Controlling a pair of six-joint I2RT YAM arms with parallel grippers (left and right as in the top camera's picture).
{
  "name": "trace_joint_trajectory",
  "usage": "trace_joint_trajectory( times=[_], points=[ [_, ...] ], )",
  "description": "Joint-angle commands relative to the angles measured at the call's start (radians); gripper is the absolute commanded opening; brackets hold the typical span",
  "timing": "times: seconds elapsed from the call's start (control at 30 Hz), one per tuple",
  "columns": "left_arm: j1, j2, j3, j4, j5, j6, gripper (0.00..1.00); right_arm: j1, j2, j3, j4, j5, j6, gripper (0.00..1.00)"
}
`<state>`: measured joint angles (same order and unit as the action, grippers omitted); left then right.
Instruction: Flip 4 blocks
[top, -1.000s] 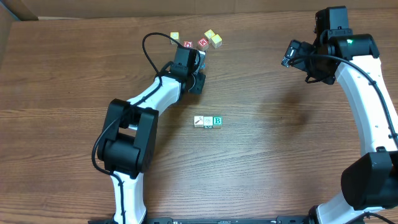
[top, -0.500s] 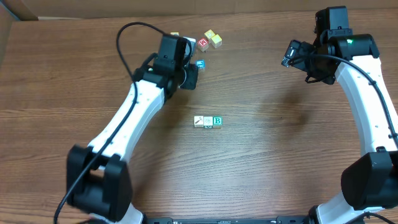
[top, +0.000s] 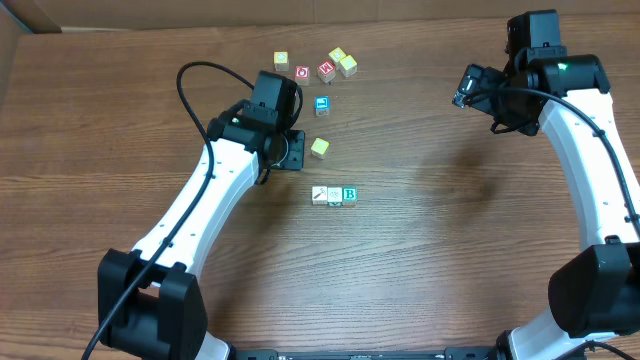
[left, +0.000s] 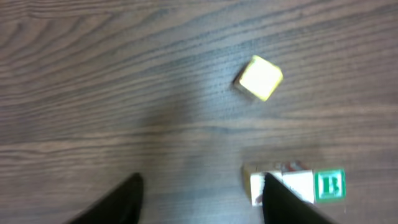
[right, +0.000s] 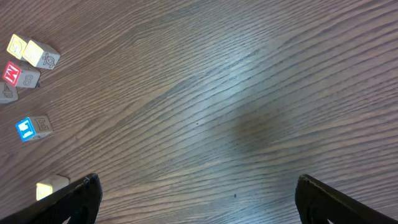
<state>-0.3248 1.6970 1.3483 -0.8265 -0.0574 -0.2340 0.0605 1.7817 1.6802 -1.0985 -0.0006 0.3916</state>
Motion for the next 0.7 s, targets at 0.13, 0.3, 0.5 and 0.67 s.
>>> trace_joint_trajectory(
  times=[0.13,0.3,0.5,0.67],
  points=[
    [-0.004,0.07,-0.045,0.208,0.14,-0.022,0.64,0.0,-0.012,0.002,0.005,0.0,0.005,1.0],
    [-0.018,0.137,-0.042,0.285,0.152,-0.089,0.6,0.0,-0.012,0.002,0.005,0.0,0.005,1.0],
    [-0.036,0.255,-0.042,0.385,0.101,-0.22,0.6,0.0,-0.012,0.002,0.005,0.0,0.005,1.0],
    [-0.045,0.328,-0.042,0.476,0.099,-0.261,0.59,0.0,-0.012,0.002,0.004,0.0,0.005,1.0]
  ],
)
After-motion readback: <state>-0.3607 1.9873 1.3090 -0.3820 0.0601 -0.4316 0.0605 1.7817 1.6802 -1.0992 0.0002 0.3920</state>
